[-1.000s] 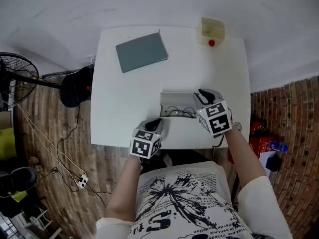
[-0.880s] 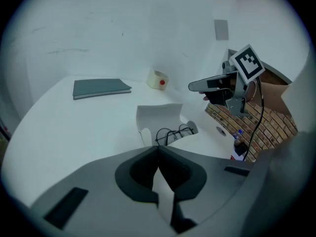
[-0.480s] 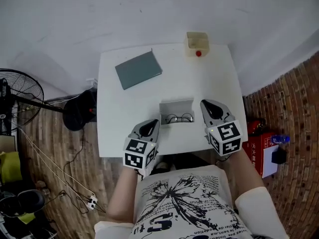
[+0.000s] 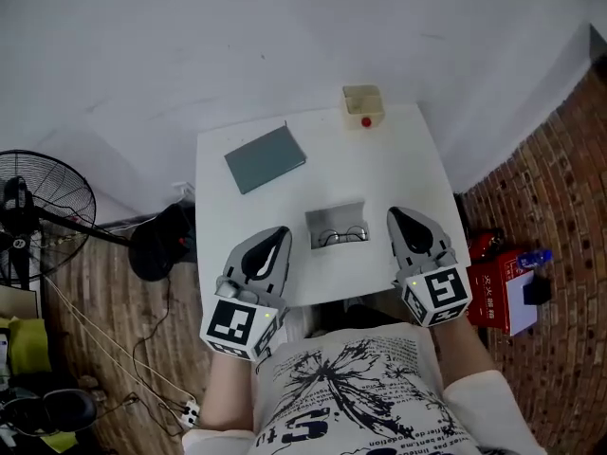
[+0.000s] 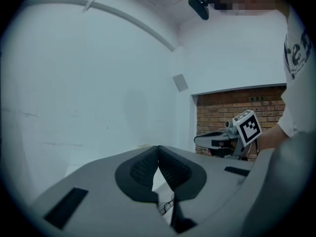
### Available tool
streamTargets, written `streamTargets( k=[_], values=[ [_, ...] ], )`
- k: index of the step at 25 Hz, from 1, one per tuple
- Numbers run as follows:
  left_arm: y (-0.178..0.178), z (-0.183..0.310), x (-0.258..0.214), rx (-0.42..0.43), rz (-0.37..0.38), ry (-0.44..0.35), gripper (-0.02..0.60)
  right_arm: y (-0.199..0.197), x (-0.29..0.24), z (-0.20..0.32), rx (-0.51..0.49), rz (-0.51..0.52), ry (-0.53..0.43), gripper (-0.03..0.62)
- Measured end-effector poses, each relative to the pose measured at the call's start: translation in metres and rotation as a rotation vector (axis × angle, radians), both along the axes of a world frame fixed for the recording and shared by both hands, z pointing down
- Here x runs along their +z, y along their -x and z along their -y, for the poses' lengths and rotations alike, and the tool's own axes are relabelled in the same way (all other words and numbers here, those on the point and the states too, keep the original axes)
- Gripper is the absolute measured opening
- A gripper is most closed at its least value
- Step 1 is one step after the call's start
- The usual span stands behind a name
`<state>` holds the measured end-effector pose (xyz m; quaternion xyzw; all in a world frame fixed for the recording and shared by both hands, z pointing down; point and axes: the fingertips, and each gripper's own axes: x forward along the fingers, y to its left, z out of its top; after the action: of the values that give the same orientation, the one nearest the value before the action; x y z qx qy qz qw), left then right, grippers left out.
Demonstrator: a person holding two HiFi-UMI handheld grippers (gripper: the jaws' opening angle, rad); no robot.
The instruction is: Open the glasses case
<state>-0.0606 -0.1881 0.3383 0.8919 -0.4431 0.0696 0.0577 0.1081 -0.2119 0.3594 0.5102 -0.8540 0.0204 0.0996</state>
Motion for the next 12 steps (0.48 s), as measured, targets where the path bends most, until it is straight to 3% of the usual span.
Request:
streamTargets(
  k=[6, 12],
  values=[
    [0.017, -0.019, -0.048, -0.004, -0.022, -0.121, 0.014, -0.001, -0.029, -0.018, -0.001, 0.051, -0.059, 0.012],
    [0.021, -0.029, -0.064, 0.020, -0.041, -0.168, 0.014, -0.002, -0.040, -0.024, 0.032, 0.081, -0.084, 0.011]
  ],
)
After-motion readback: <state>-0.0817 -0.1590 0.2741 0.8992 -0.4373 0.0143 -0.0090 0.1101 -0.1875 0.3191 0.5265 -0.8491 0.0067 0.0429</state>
